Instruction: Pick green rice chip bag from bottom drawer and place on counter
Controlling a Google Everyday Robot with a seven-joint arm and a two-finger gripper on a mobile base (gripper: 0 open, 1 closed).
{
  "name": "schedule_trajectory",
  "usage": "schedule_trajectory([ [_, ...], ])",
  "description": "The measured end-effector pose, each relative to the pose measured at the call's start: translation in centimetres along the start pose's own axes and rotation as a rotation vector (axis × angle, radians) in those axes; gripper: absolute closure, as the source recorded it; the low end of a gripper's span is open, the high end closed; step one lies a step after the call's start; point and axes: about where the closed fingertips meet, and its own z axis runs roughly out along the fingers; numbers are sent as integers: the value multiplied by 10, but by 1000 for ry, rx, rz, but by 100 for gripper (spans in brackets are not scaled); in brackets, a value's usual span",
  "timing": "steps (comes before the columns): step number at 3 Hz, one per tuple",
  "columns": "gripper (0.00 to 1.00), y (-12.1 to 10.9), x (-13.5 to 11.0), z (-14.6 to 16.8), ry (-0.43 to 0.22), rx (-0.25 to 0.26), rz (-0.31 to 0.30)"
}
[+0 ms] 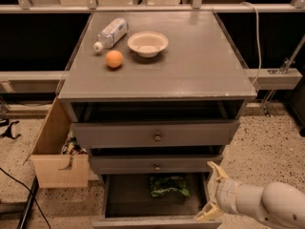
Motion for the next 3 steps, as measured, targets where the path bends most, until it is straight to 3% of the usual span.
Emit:
schedule_trajectory([
  [1, 0, 3, 16, 24, 9, -16, -12],
  [3, 0, -2, 51, 102, -22, -31, -13],
])
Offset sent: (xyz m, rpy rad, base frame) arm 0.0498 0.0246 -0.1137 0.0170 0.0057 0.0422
